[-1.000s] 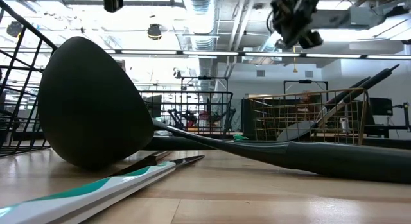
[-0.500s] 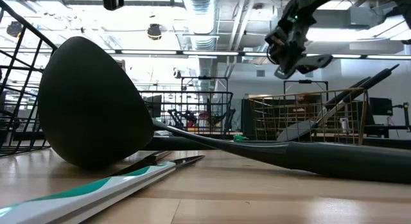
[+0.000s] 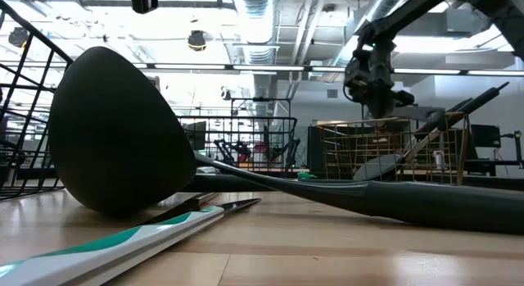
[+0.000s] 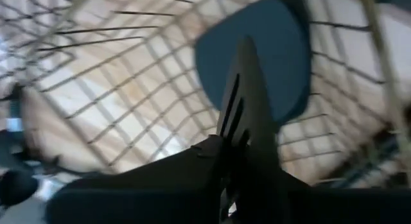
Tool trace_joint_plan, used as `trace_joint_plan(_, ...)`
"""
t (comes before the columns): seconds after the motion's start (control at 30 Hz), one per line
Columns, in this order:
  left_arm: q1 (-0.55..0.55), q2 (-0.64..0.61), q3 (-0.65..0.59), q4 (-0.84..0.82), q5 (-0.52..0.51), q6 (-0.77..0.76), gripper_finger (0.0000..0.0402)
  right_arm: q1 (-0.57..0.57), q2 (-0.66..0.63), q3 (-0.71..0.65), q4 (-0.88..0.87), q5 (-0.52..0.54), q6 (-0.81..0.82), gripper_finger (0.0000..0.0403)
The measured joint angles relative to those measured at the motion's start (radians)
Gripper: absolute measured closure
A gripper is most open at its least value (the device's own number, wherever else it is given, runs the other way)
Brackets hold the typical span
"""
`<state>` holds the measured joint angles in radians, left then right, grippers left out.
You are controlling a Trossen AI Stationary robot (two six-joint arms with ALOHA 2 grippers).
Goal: Pick & Place Kitchen Items
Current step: Put the black spatula into the brown wire basket, then put the black serving spoon into the bottom black wire basket
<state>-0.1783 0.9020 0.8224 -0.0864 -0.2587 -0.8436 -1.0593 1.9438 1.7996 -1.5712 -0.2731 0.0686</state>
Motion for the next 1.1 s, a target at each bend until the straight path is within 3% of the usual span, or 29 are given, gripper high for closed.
trace_joint_plan(0.2,0.0,0.0,0.0,0.0,-0.003,0.0,0.023,0.007,0.008,0.0,0.011,0.098,-0.02,0.0342)
trace_joint_plan(0.47,0.0,0.0,0.0,0.001,-0.003,0.0,0.023,0.01,0.008,0.008,0.046,0.1,-0.041,0.0275)
trace_joint_plan(0.63,0.0,0.0,0.0,0.001,-0.003,0.001,0.023,0.012,-0.013,0.102,0.02,0.078,-0.009,0.0242)
trace_joint_plan(0.9,0.0,0.0,0.0,-0.002,0.049,0.07,0.023,0.119,-0.262,0.179,0.002,0.023,0.033,0.0232)
trace_joint_plan(1.1,0.0,0.021,0.0,-0.004,0.128,0.166,0.0228,0.318,-0.511,0.16,0.0,0.027,0.191,0.0245)
